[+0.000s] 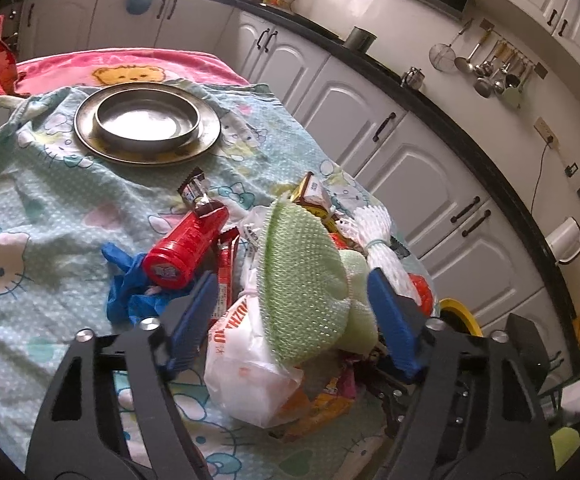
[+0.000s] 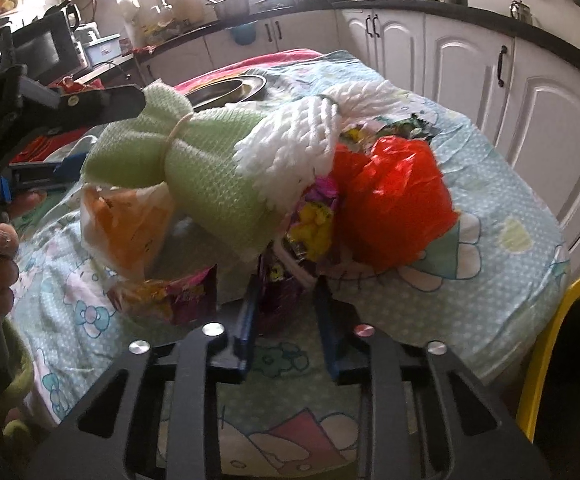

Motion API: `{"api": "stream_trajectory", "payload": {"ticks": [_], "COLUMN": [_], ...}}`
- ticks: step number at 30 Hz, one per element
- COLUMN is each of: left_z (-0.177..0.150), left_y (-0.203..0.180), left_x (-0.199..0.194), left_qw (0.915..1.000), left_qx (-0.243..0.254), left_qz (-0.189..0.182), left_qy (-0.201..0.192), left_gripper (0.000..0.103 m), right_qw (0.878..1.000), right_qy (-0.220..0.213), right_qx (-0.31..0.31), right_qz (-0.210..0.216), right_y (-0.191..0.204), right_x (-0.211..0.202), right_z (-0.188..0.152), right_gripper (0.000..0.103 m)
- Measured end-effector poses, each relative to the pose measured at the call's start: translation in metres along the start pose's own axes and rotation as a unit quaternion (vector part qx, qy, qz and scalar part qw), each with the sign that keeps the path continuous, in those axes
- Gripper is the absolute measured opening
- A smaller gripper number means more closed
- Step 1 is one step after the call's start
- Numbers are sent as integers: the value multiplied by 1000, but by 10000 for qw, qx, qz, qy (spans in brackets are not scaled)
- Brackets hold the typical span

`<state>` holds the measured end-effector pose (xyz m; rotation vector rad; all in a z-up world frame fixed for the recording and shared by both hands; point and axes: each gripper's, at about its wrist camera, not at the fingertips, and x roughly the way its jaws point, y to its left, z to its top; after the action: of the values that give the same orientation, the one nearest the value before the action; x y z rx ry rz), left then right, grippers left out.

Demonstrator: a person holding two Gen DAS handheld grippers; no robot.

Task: Collect trash
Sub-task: 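Grasp the green mesh sponge with the left tool while the right tool grasps the purple wrapper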

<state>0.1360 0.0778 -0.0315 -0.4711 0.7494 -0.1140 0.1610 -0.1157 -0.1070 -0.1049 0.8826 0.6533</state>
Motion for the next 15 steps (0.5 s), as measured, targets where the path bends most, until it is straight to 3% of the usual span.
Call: {"api": "stream_trajectory", "payload": {"ticks": [3, 5, 15], "left_z": [0, 0, 7], "left_y": [-4, -5, -5], "left_x": [0, 0, -27], "left_qw": [10000, 9999, 9986], "left_qx": [72, 143, 270], "left_qz": [-16, 14, 29], "left_qy": [0, 15, -447], "left_gripper": [51, 32, 24], "right_qw": [10000, 10000, 9996], "right_qy": [-5, -27, -200], "right_qx": [-39, -42, -124], "right_qz": [29, 52, 128], "right_y": [2, 2, 5], "right_x": [-1, -3, -21], "right_z": [-1, -1, 1], "right_gripper": [17, 16, 12]}}
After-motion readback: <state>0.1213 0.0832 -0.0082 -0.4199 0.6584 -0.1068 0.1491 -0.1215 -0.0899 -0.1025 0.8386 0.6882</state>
